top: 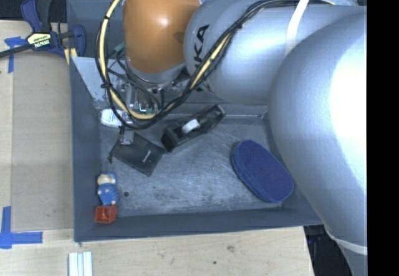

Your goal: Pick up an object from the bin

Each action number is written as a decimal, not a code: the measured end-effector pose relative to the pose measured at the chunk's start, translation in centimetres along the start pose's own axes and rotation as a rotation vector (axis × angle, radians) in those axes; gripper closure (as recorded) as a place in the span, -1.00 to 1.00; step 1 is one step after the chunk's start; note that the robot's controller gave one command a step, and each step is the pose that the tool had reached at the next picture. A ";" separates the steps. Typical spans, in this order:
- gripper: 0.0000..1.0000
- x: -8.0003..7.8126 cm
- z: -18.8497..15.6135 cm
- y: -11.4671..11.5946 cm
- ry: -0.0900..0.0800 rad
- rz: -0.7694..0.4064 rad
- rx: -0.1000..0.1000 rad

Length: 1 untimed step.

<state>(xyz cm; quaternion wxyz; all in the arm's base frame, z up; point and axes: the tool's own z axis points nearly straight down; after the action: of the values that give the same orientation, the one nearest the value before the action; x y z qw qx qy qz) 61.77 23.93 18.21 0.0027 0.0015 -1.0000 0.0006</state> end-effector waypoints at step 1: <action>-1.00 6.2 11.7 -5.2 0.001 -0.023 0.002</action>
Offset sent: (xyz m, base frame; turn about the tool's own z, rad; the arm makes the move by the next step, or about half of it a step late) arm -0.0602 -0.0497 -0.1121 -0.0236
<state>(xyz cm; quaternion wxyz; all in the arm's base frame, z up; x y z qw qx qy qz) 55.50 18.74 6.54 0.0033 0.0128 -0.9999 0.0013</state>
